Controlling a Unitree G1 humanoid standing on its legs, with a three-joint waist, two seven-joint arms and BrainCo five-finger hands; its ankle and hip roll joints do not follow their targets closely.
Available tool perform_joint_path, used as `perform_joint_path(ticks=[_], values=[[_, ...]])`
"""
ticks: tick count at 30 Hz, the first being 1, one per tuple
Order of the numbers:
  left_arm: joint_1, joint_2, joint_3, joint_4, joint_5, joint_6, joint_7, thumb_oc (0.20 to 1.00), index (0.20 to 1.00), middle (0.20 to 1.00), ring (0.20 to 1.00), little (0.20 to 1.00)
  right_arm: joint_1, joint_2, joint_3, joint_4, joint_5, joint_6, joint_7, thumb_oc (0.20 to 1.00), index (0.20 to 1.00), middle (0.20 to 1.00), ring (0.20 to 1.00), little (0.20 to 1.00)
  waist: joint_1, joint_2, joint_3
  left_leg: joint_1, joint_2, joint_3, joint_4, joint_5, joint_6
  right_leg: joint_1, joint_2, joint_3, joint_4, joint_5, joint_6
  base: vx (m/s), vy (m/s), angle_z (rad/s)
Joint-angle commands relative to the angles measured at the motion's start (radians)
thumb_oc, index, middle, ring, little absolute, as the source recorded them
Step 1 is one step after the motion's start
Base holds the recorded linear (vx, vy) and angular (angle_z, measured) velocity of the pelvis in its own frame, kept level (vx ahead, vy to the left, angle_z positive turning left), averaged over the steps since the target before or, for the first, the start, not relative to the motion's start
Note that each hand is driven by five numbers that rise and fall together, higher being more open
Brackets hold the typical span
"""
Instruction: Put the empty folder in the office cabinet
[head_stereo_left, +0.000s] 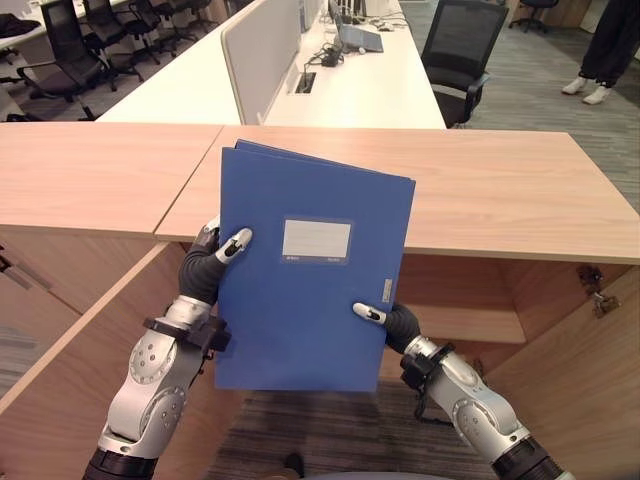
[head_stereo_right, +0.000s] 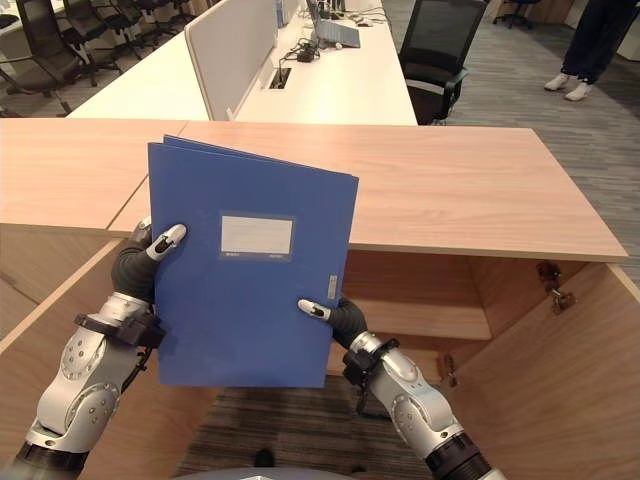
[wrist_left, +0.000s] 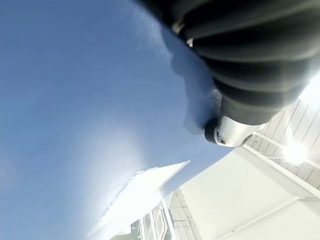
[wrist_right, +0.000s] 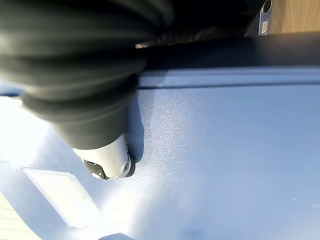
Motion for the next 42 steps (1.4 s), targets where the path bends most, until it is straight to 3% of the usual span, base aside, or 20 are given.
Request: perform_joint_path(ticks=[1, 9, 10, 12, 17, 28, 30, 35, 42], values=[[-0.09, -0.025, -0.074, -0.021, -0.052, -0.034, -0.067, 0.2, 0.2, 0.2, 0.2, 0.2, -0.096, 0.053, 0.072, -0.131, 0.04, -0.027, 0.082, 0.2, 0.2, 0.2, 0.2, 0.2, 0.003, -0.009, -0.006, 0.055, 0.039, 0.007, 0.004, -0.098, -0.024, -0.042, -0.035, -0.07, 0.013, 0.008, 0.06, 0.0, 0.0, 0.0], [-0.065, -0.026, -0.047, -0.009, -0.026, -0.044, -0.102, 0.2, 0.2, 0.2, 0.2, 0.2, -0.116, -0.01, 0.063, -0.127, 0.004, -0.004, 0.136, 0.2, 0.2, 0.2, 0.2, 0.2, 0.01, -0.015, -0.007, 0.055, 0.042, -0.003, 0.004, -0.097, -0.026, -0.037, -0.034, -0.076, 0.016, 0.003, 0.059, 0.0, -0.003, 0.02], [-0.059, -0.025, -0.041, -0.005, -0.018, -0.046, -0.104, 0.335, 0.335, 0.335, 0.335, 0.335, -0.12, -0.02, 0.058, -0.116, -0.009, -0.004, 0.139, 0.2, 0.2, 0.2, 0.2, 0.2, 0.012, -0.016, -0.006, 0.056, 0.041, -0.004, 0.004, -0.097, -0.025, -0.036, -0.034, -0.077, 0.017, 0.003, 0.059, 0.0, 0.0, 0.0], [-0.041, -0.024, -0.019, 0.007, 0.01, -0.052, -0.116, 1.0, 1.0, 1.0, 1.0, 1.0, -0.112, -0.055, 0.033, -0.101, -0.091, -0.004, 0.153, 0.2, 0.2, 0.2, 0.2, 0.2, 0.015, -0.02, -0.006, 0.055, 0.042, -0.008, 0.004, -0.098, -0.025, -0.035, -0.031, -0.081, 0.017, 0.0, 0.059, 0.0, 0.0, 0.0], [-0.012, -0.031, 0.031, 0.067, 0.055, -0.07, -0.126, 1.0, 1.0, 1.0, 1.0, 1.0, -0.088, -0.082, 0.003, -0.027, -0.19, -0.006, 0.171, 0.2, 0.2, 0.2, 0.2, 0.2, 0.022, -0.023, -0.006, 0.042, 0.04, -0.016, 0.004, -0.085, -0.025, -0.044, -0.031, -0.088, 0.021, 0.007, 0.055, -0.01, -0.003, 0.01], [0.176, -0.051, 0.193, 0.309, 0.02, -0.041, -0.255, 1.0, 1.0, 1.0, 1.0, 1.0, -0.025, -0.136, -0.044, 0.113, -0.449, -0.01, 0.246, 0.2, 0.2, 0.2, 0.2, 0.2, 0.048, -0.018, 0.001, 0.038, 0.044, -0.025, 0.004, -0.09, -0.029, -0.038, -0.028, -0.103, 0.013, -0.003, 0.058, 0.02, -0.002, 0.04], [0.176, -0.051, 0.193, 0.309, 0.02, -0.041, -0.255, 1.0, 1.0, 1.0, 1.0, 1.0, -0.025, -0.136, -0.044, 0.113, -0.449, -0.01, 0.246, 0.2, 0.2, 0.2, 0.2, 0.2, 0.048, -0.018, 0.001, 0.038, 0.044, -0.026, 0.004, -0.09, -0.029, -0.038, -0.028, -0.103, 0.013, -0.003, 0.058, 0.0, 0.004, 0.03], [0.282, -0.002, 0.172, 0.555, 0.134, 0.011, -0.341, 1.0, 1.0, 1.0, 1.0, 1.0, 0.001, -0.158, -0.056, 0.238, -0.574, -0.012, 0.267, 0.2, 0.2, 0.2, 0.2, 0.2, 0.058, -0.009, 0.005, 0.025, 0.041, -0.035, 0.004, -0.08, -0.028, -0.043, -0.029, -0.113, 0.012, 0.0, 0.059, 0.0, 0.006, 0.02], [0.323, -0.002, 0.083, 0.803, 0.264, 0.029, -0.377, 1.0, 1.0, 1.0, 1.0, 1.0, 0.017, -0.122, -0.046, 0.395, -0.579, 0.001, 0.259, 0.2, 0.2, 0.2, 0.2, 0.2, 0.064, -0.001, 0.009, 0.013, 0.036, -0.055, 0.004, -0.076, -0.024, -0.046, -0.03, -0.123, 0.018, -0.003, 0.06, 0.0, 0.012, 0.11]])
